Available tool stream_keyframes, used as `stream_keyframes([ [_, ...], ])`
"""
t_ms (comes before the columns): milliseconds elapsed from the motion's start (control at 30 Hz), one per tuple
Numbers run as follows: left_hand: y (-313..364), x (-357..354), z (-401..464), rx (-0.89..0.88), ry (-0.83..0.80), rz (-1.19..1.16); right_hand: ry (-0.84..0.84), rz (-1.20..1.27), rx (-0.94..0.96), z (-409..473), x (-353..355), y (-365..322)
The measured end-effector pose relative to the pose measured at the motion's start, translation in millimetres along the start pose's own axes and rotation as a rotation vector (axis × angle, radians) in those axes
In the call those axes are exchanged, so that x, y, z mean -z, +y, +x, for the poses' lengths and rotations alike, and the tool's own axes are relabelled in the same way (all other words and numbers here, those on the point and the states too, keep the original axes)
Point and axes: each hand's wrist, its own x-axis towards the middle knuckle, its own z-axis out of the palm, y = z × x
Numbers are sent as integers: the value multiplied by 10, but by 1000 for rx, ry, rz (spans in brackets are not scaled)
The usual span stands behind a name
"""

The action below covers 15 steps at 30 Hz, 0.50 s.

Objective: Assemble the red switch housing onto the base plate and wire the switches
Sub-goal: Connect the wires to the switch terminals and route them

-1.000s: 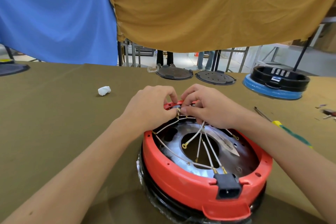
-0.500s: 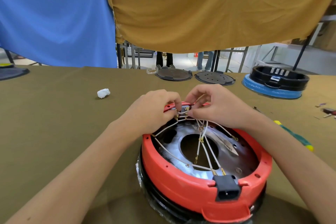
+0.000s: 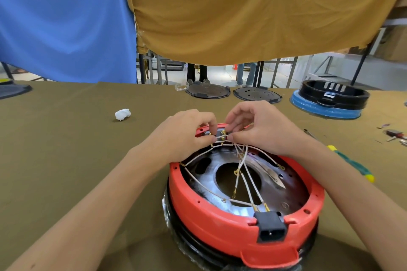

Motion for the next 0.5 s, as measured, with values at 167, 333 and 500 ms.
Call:
stream_keyframes([
  [167, -3, 1, -4, -15, -14, 27, 1, 45, -30, -10, 17, -2],
  [333, -10, 0, 0, -17, -43, 14, -9, 58, -38, -14, 22, -13],
  [500, -18, -4, 1, -23, -42, 11, -15, 34, -42, -12, 22, -12],
])
